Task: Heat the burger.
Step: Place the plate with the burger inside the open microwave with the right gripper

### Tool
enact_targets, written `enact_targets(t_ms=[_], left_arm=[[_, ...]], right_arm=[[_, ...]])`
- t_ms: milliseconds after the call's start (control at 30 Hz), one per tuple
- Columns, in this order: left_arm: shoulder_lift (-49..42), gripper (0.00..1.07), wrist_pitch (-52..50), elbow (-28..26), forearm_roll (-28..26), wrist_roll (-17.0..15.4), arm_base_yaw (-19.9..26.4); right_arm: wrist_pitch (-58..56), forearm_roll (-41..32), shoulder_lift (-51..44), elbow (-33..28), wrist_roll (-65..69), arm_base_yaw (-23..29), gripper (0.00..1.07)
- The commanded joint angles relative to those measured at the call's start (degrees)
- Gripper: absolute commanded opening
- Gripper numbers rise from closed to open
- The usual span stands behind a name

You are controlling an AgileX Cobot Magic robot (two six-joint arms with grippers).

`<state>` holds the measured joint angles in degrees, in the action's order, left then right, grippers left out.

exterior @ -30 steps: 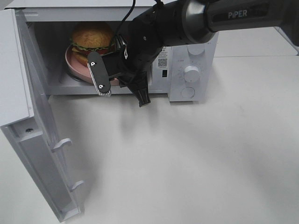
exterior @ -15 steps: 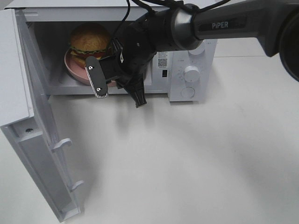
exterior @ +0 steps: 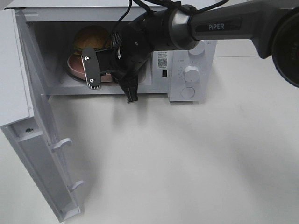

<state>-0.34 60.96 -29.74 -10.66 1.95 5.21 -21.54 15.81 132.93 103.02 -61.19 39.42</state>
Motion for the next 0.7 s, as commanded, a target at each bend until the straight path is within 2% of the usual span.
enact_targets(t_ms=[33,67,100,167,433,600,667,700], left_arm=[[-0.1,1.0,-0.2,0.2,-0.2,0.1,0.1],[-0.1,1.0,-0.2,0.2,-0.2,0.1,0.1],[-0.1,1.0,-0.2,0.2,-0.2,0.1,0.1],[-0.1,1.0,-0.2,0.2,-0.2,0.1,0.1],[-0.1,1.0,-0.2,0.2,-0.2,0.1,0.1],[-0.1,1.0,-0.2,0.2,-0.2,0.1,0.1],[-0.1,1.0,-0.2,0.2,-0.2,0.1,0.1],[-0.1,1.0,-0.2,0.2,-0.2,0.1,0.1]], right_arm=[[1.3,0.1,-0.2,0.6,1.8,-0.1,0.26],[1.1,0.1,-0.2,0.6,2.1,-0.1,0.31],[1.1,0.1,-0.2,0.6,2.1,-0.1,0.31],[-0.1,0.0,-0.2,0.6,2.2,-0.1,0.38],[-1.9,-0.5,-1.1,0.1,2.2,0.1,0.46],[-1.8,-0.5,-3.4,-3.1,2.1,0.6,0.53],[0.5,-0.5,-5.7,-6.2,2.1,0.7,0.61],[0.5,-0.5,-5.7,-6.2,2.1,0.7,0.61]])
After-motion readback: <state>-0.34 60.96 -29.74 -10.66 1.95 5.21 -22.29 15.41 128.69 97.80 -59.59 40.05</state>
